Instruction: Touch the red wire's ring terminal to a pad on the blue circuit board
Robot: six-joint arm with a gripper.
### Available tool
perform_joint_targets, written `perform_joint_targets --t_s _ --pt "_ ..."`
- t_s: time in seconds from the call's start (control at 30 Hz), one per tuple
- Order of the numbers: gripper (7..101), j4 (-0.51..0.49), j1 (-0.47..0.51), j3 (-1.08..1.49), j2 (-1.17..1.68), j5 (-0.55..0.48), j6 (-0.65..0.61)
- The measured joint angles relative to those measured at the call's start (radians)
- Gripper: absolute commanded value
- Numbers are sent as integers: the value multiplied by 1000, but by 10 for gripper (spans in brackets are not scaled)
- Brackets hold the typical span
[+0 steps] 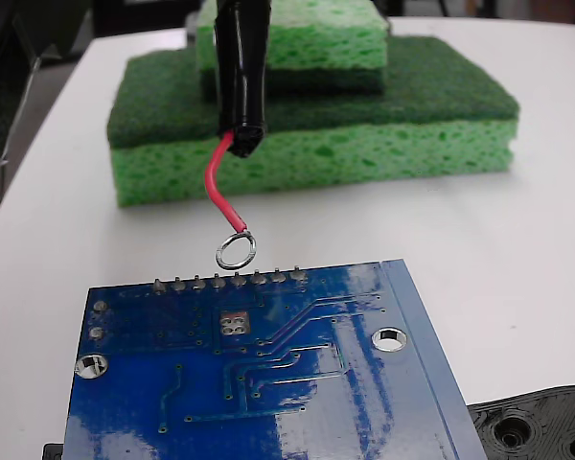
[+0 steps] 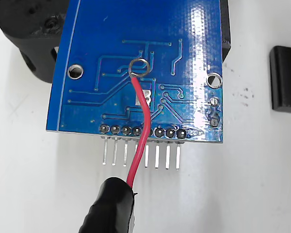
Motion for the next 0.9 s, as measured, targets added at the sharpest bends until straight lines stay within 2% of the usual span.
perform_joint_targets --t_s 0.4,0.9 --pt "1003 -43 21 21 -38 -17 -14" --pt "1003 -44 23 29 -40 -23 -15"
